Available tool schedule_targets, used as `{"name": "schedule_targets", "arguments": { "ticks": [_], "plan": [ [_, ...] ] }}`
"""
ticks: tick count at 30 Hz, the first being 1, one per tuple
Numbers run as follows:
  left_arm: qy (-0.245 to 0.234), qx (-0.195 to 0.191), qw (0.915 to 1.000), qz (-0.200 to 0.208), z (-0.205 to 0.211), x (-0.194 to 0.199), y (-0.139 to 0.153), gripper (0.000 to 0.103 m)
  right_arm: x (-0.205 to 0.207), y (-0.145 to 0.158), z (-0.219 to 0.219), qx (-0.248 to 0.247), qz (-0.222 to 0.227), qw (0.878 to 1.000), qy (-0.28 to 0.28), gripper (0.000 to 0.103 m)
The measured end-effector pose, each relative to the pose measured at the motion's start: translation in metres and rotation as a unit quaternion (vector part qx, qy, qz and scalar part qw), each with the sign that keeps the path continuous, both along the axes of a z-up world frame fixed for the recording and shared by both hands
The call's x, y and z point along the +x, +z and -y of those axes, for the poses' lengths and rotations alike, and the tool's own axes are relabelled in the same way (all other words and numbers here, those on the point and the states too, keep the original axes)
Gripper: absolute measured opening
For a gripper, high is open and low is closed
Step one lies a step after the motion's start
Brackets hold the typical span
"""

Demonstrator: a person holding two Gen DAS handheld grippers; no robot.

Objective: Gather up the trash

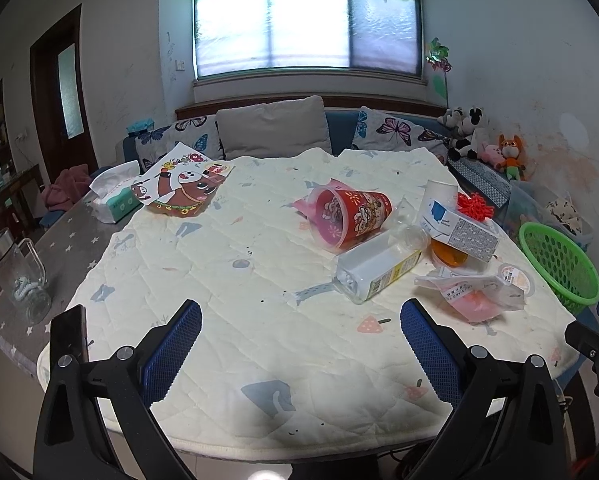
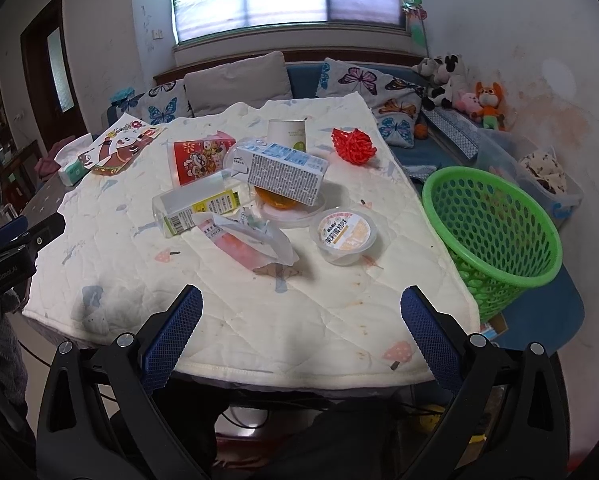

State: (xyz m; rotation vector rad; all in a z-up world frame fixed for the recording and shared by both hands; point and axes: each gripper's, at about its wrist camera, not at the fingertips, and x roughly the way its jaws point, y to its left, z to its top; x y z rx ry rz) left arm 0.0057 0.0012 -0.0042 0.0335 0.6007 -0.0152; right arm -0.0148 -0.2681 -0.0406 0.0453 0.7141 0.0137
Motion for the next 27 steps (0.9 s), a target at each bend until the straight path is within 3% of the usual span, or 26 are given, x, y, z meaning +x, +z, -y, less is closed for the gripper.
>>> {"name": "schedule_targets", "arguments": {
  "ticks": [27],
  "plan": [
    [0.008, 0.000, 0.9999, -0.009, -0.006, 0.017, -0.003, 0.097, 0.014, 0.001, 0.008, 0.002, -0.004, 1.000, 0.000, 0.099]
  ]
}}
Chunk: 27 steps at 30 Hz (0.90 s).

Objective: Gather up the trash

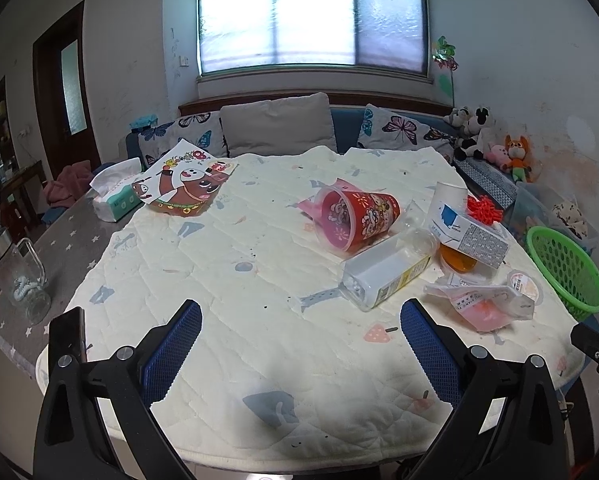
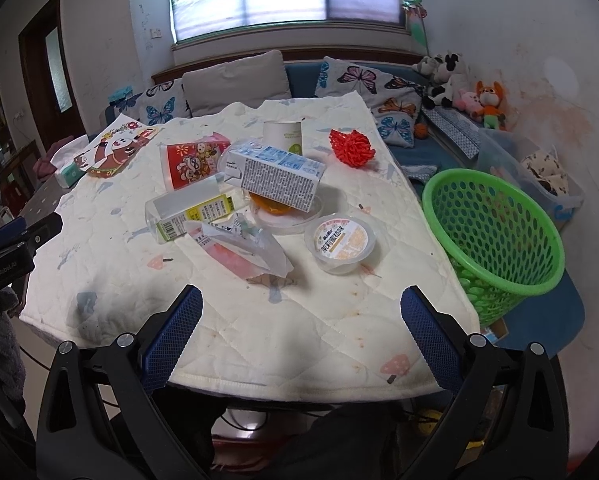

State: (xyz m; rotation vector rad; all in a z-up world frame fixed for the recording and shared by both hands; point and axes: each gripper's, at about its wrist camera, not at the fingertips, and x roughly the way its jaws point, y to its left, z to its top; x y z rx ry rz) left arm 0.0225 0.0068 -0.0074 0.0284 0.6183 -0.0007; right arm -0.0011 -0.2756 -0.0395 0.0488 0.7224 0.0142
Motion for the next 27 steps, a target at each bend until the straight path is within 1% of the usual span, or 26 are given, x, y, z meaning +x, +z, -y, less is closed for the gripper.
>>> {"name": "schedule_targets", "arguments": {
  "ticks": [8, 15, 19, 24, 27],
  "plan": [
    [0.001, 0.001, 1.0000, -0.005, 0.001, 0.011, 0.002, 0.097, 0.012, 0.002, 0.007, -0.002, 0.001, 1.000, 0.000, 0.098],
    [0.004, -0.003, 0.9999, -0.012, 0.000, 0.023, 0.002, 0.097, 0.029, 0.002, 0.018, -0.005, -0.004, 1.000, 0.002, 0.095],
    [0.003, -0.003, 0.9998, -0.019, -0.001, 0.030, -0.001, 0.097, 0.041, -0.004, 0.025, -0.003, -0.014, 1.000, 0.005, 0.093],
    [-0.002, 0.001, 0.9997, -0.023, 0.003, 0.038, -0.002, 0.097, 0.060, -0.018, 0.033, -0.001, -0.035, 0.999, 0.015, 0.088],
    [-0.008, 0.004, 0.9996, -0.027, 0.006, 0.043, -0.003, 0.097, 0.071, -0.029, 0.036, -0.011, -0.050, 0.999, 0.020, 0.084]
  ]
}}
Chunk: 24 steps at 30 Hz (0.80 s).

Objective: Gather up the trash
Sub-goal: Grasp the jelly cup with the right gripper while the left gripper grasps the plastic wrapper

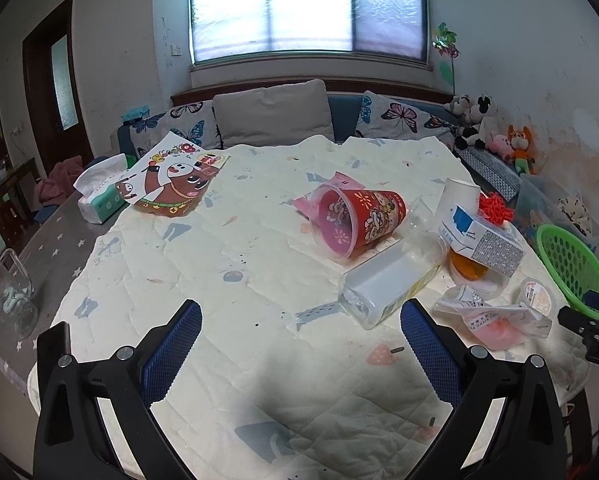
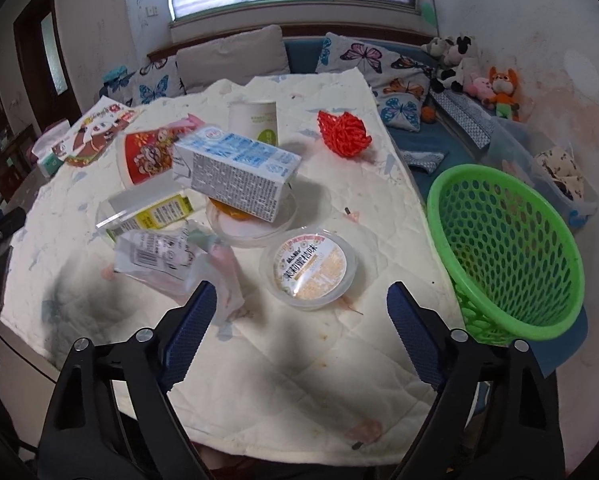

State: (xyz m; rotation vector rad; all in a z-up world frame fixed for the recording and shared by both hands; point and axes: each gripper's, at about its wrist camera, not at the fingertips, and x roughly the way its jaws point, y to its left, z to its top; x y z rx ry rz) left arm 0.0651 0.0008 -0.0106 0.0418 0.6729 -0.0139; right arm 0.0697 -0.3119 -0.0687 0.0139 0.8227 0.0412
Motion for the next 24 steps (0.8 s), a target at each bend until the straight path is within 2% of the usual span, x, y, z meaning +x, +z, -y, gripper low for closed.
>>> {"name": "schedule_targets", "arguments": {
  "ticks": [7, 16, 24],
  "plan": [
    [-0.015, -0.006, 0.9998, -0.008, 0.008, 0.011, 0.000, 0.097, 0.021, -0.013, 0.004, -0.001, -0.020, 1.000, 0.015, 0.082],
    [-0.057, -0.015, 0.9979, -0.025, 0.025, 0.018, -0.003, 0.097, 0.043, -0.030, 0.004, -0.006, -0.043, 0.999, 0.033, 0.077],
    [-0.078, -0.063, 0.9923, -0.073, 0.035, 0.032, -0.007, 0.097, 0.046, -0.037, 0.010, 0.008, -0.047, 0.998, 0.040, 0.071]
  ]
}}
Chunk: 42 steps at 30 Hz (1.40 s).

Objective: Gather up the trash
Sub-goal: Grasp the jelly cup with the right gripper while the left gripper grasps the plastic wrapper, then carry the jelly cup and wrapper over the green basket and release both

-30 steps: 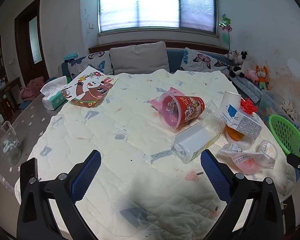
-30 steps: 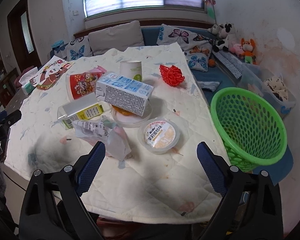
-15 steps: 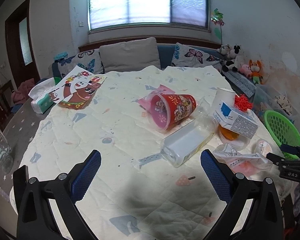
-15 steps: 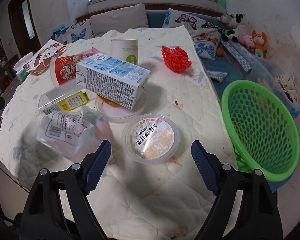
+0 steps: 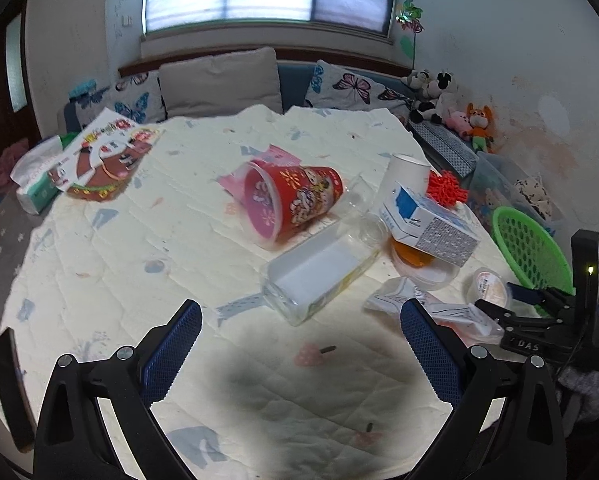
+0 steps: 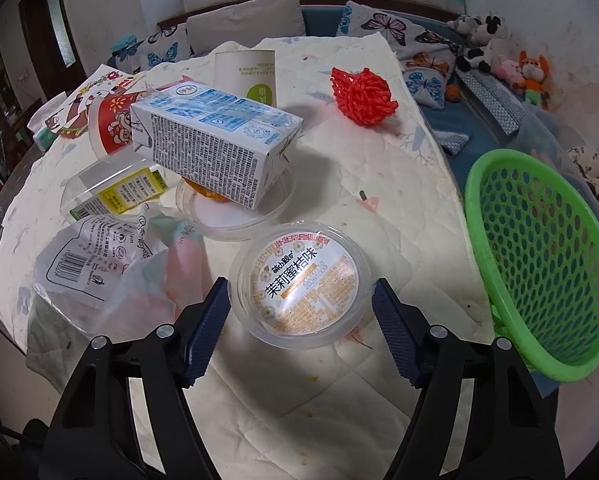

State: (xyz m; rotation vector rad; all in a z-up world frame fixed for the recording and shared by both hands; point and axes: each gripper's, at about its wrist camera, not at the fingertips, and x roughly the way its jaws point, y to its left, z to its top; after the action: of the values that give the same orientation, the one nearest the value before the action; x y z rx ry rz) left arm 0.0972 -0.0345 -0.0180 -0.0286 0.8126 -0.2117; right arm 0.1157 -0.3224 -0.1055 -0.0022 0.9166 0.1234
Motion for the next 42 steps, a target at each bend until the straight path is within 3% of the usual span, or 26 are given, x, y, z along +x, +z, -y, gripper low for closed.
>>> {"name": "schedule_targets", "arguments": {
  "ticks": [5, 12, 23, 28, 31, 36, 42],
  "plan": [
    [-0.009, -0.035, 0.9985, -0.042, 0.011, 0.015, -0.007, 0.096, -0.001, 0.001, 0.000, 0.003, 0.004, 1.000, 0.003, 0.070],
    [-0.030, -0.049, 0.9952, -0.078, 0.035, 0.029, -0.015, 0.095, -0.001, -0.001, 0.001, 0.010, 0.008, 1.000, 0.005, 0.070],
    [-0.049, -0.110, 0.9772, -0.175, 0.056, 0.050, -0.046, 0.075, -0.009, 0.001, 0.007, 0.029, 0.020, 0.999, 0.004, 0.069],
    [-0.053, -0.138, 0.9666, -0.209, 0.060, 0.054, -0.064, 0.072, -0.016, 0.005, 0.012, 0.031, 0.025, 0.999, -0.001, 0.069],
    [-0.061, -0.151, 0.9619, -0.219, 0.062, 0.053, -0.069, 0.061, -0.021, 0.008, 0.017, 0.035, 0.028, 0.999, -0.004, 0.069],
    [-0.084, -0.164, 0.9596, -0.212, 0.068, 0.048, -0.067, 0.034, -0.029, 0.013, 0.024, 0.038, 0.033, 0.999, -0.012, 0.069],
    [-0.100, -0.166, 0.9592, -0.206, 0.066, 0.041, -0.061, 0.019, -0.036, 0.020, 0.032, 0.038, 0.041, 0.998, -0.025, 0.069]
  ]
}}
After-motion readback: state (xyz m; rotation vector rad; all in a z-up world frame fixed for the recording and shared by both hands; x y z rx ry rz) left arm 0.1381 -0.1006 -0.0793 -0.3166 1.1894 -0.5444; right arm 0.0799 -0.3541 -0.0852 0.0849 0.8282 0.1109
